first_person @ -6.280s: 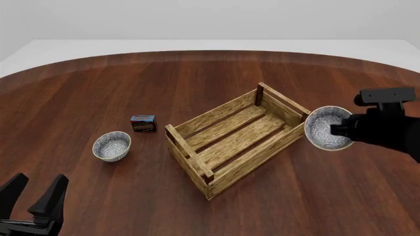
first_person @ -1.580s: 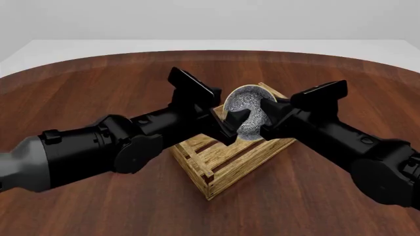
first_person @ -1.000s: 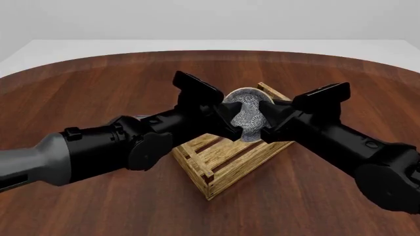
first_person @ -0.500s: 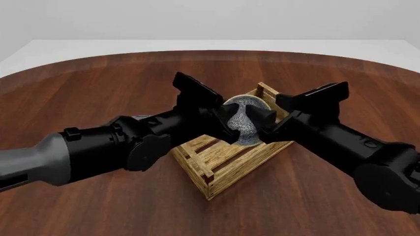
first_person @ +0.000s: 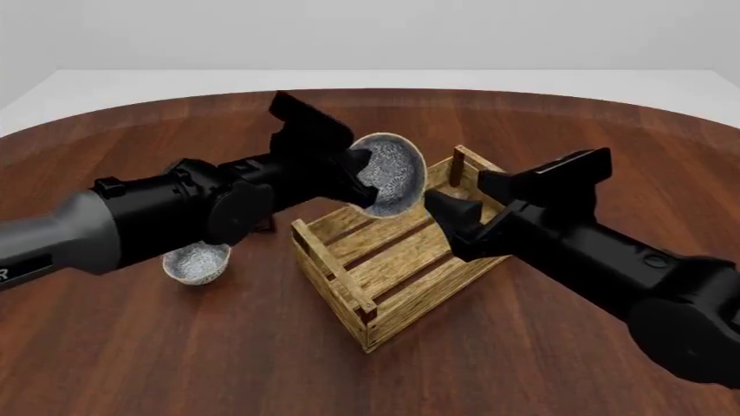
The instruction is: Stack the right bowl on the left bowl and place them in the tray.
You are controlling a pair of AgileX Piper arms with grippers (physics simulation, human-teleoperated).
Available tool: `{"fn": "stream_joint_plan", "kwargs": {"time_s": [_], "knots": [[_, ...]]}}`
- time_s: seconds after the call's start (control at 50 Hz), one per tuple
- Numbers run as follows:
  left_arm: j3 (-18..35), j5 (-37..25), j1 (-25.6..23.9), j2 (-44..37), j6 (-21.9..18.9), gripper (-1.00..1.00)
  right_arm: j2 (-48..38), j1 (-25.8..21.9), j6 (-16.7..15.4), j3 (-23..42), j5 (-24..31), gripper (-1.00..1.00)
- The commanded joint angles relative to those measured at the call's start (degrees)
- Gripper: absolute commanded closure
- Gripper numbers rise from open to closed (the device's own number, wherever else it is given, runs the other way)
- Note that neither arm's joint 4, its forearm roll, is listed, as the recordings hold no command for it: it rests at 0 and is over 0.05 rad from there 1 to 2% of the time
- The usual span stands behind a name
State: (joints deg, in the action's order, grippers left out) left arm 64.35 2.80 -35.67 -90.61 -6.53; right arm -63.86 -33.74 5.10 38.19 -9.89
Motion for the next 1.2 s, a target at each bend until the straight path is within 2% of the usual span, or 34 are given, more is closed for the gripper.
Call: {"fn": "stream_joint_plan", "kwargs": {"time_s": [0.02,0.14,0.28,0.36,0.48,0.56,0.64,0.76,0.84,0.98,1.08,1.2], "knots": [[0.8,-3.1,5.3,1.7,-2.1,1.00,0.1,0.8,-1.8,1.4,3.1,-1.00],[0.7,-5.0,5.6,2.3,-2.7,1.00,0.0,0.7,-1.7,1.5,3.1,-1.00],[1.5,-7.9,9.2,2.4,-4.6,1.00,0.0,0.5,-1.6,1.5,3.3,-1.00],[0.6,-9.9,9.6,4.4,-5.1,1.00,-0.4,0.4,-1.6,1.6,3.2,-1.00],[0.0,-12.3,14.2,7.6,-6.4,1.00,-0.4,0.3,-1.6,1.5,3.2,-1.00],[0.2,-14.4,15.4,8.7,-5.9,1.00,-0.3,0.1,-1.6,1.4,3.3,-1.00],[-1.4,-15.2,16.8,11.6,-7.1,1.00,-0.4,0.1,-1.4,1.6,3.4,-1.00],[-2.8,-17.1,19.0,12.7,-5.9,1.00,-0.2,0.2,-1.3,1.6,3.5,-1.00],[-4.8,-17.4,20.0,15.3,-3.8,1.00,-0.8,0.2,-1.4,1.6,3.1,-1.00],[-6.2,-19.1,22.4,17.0,-5.0,1.00,-0.7,0.3,-1.4,1.6,3.1,-1.00],[-6.3,-21.5,23.5,17.7,-3.2,1.00,-1.3,0.3,-1.4,1.6,2.8,-1.00],[-6.3,-22.5,26.4,17.8,-3.8,1.00,-1.6,0.3,-1.5,1.5,2.5,-1.00]]}}
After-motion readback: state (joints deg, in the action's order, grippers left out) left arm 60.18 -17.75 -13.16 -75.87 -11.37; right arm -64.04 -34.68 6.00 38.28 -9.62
